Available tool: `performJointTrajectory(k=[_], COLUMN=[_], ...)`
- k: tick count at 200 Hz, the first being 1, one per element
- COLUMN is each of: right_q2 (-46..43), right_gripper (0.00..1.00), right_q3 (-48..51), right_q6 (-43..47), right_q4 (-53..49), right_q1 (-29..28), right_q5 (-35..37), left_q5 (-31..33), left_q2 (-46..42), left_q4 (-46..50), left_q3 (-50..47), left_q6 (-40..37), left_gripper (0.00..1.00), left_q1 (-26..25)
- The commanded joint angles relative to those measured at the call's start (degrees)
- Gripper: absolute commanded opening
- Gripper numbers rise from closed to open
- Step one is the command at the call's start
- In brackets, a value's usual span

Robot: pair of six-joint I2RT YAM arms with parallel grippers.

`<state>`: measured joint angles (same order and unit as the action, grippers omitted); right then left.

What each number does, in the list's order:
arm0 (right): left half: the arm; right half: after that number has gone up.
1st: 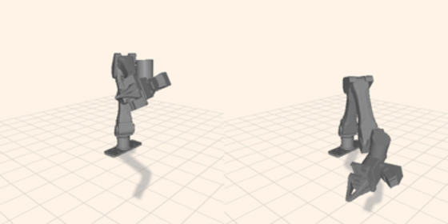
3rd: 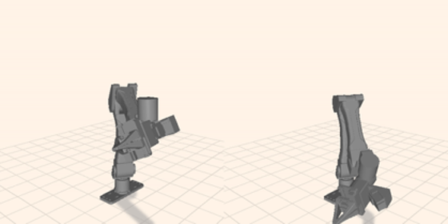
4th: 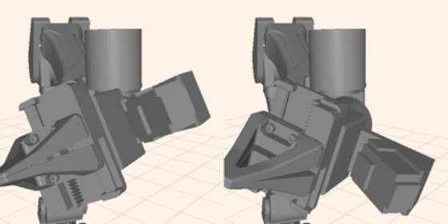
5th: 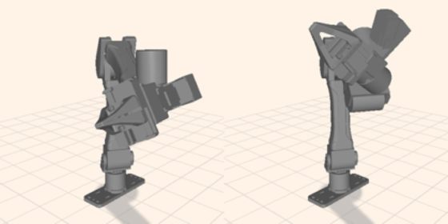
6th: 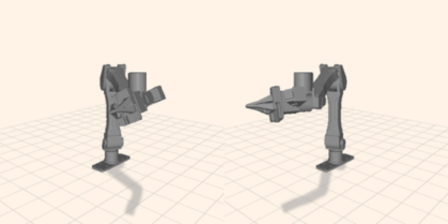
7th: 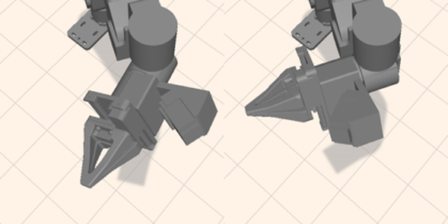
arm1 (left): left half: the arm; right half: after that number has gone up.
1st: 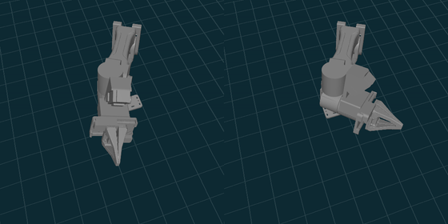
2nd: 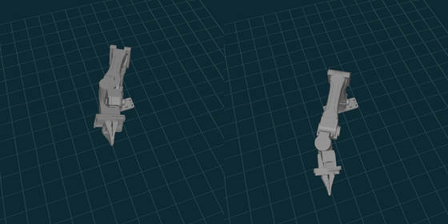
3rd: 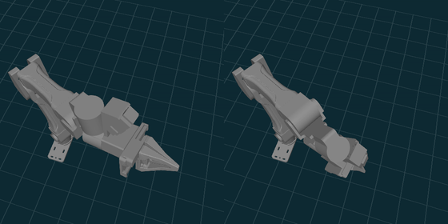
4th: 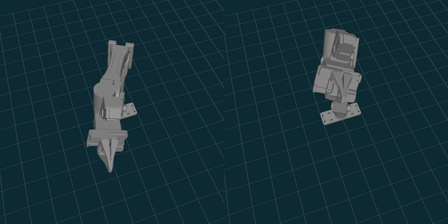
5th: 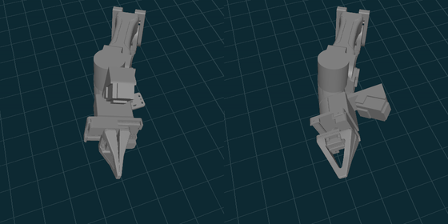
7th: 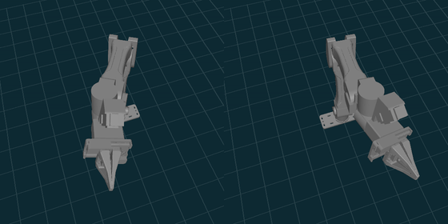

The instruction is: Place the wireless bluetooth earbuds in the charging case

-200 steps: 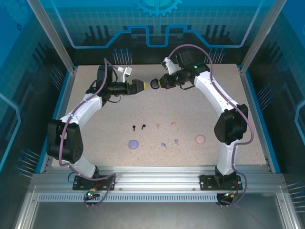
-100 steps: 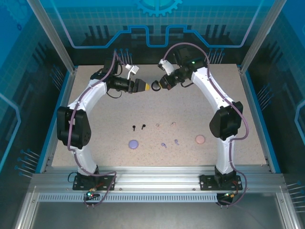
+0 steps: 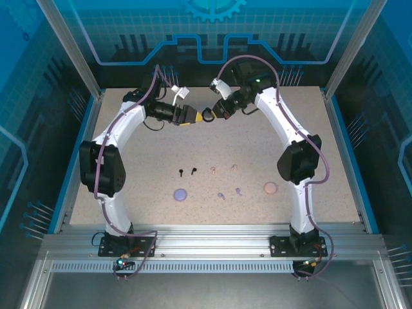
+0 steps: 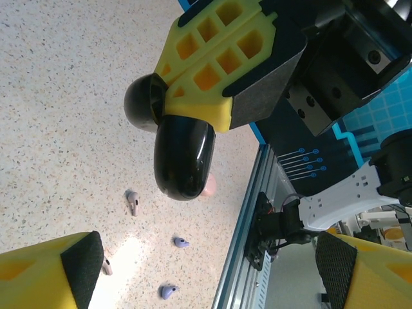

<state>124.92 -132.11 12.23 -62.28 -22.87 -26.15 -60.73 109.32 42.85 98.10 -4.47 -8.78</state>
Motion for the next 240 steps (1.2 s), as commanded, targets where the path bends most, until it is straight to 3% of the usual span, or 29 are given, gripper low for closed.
performJointTrajectory(k=[1,58,171,240], right_q2=[1.45,0.85,1.02,1.9], right_gripper=[0.0,0.0,0.0,0.0], right_q3=[-3.54,-4.73,-4.29,-4.56], right_q6=[1.71,3.41,5.28,5.38], right_q4=[-3.3,-6.49,-8.37,-8.03], right_q1=[-0.5,-0.51,-4.15,-4.99], right_q5=[-1.78,-3.36,-2.81,-2.94], left_q5=[-2.19,-3.3,-5.24,-5.45], left_q2=[1.16,2.62,4.48,5.73], left_q4=[3.28,12.41,13.9,14.63], left_q3=[2.47,6.62,6.79,7.45], left_q6=[-2.29,-8.44,-10.41,-11.19], left_gripper=[0.9,0.87,0.7,0.5], left_q1=[0.34,0.34,-0.51,-1.11])
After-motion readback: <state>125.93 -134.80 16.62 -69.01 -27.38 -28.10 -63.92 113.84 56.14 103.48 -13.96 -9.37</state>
